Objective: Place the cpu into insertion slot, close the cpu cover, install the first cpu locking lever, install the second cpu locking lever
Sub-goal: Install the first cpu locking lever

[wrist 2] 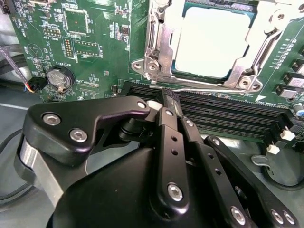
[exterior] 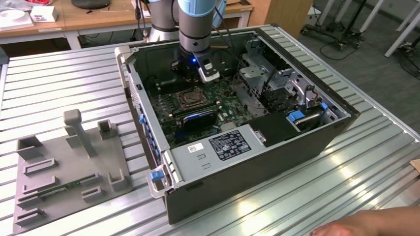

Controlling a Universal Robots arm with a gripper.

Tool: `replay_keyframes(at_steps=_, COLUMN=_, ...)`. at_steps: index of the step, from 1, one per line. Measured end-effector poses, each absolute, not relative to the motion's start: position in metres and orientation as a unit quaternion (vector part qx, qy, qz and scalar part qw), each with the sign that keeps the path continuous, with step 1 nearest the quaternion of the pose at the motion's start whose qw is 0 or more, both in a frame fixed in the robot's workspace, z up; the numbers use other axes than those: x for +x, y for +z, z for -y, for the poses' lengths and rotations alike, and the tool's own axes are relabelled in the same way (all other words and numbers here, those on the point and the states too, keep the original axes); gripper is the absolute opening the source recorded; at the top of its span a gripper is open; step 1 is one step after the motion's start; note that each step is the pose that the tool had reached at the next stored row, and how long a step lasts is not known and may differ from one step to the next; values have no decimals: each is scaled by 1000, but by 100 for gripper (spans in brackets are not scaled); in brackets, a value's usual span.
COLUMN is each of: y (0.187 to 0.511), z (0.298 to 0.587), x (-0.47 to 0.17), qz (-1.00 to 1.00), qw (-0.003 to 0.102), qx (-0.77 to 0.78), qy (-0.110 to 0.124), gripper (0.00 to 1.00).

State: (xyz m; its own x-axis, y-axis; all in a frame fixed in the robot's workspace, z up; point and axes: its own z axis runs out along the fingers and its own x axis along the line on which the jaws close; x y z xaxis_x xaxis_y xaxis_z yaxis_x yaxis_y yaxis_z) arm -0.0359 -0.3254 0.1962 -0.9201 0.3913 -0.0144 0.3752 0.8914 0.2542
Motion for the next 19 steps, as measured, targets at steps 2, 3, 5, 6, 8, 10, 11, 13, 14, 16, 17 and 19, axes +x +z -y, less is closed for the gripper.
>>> replay_keyframes(at_steps=2, y=196, z=325, x=-36, qz=-972, qw=33, qx=197, qy=124, gripper=10)
replay_keyframes(at_steps=3, y=196, z=326, x=-36, qz=-972, qw=33, qx=197, qy=124, gripper=10)
replay_keyframes(at_steps=5, y=197, z=326, x=-36, qz=-972, qw=33, qx=197, qy=124, gripper=10)
replay_keyframes(at_steps=6, y=198, z=326, x=-36, qz=-972, qw=33, qx=197, qy=124, gripper=10)
replay_keyframes(at_steps=8, y=199, z=325, x=-36, qz=-972, qw=33, qx=197, qy=124, gripper=10)
replay_keyframes(at_steps=10, y=199, z=325, x=-36, qz=-972, qw=33, qx=197, qy=124, gripper=10)
replay_keyframes(at_steps=11, y=199, z=325, x=-36, qz=-972, qw=33, qx=197, qy=124, gripper=10)
replay_keyframes(at_steps=13, y=199, z=326, x=-36, qz=-972, qw=35, qx=197, qy=125, gripper=10)
replay_keyframes(at_steps=14, y=199, z=326, x=-36, qz=-972, qw=36, qx=197, qy=125, gripper=10)
replay_keyframes(at_steps=16, y=199, z=326, x=-37, qz=-972, qw=38, qx=196, qy=125, gripper=10)
replay_keyframes(at_steps=17, y=199, z=326, x=-37, qz=-972, qw=39, qx=196, qy=125, gripper=10)
replay_keyframes(at_steps=19, y=199, z=326, x=-37, qz=-972, qw=42, qx=196, qy=126, gripper=10)
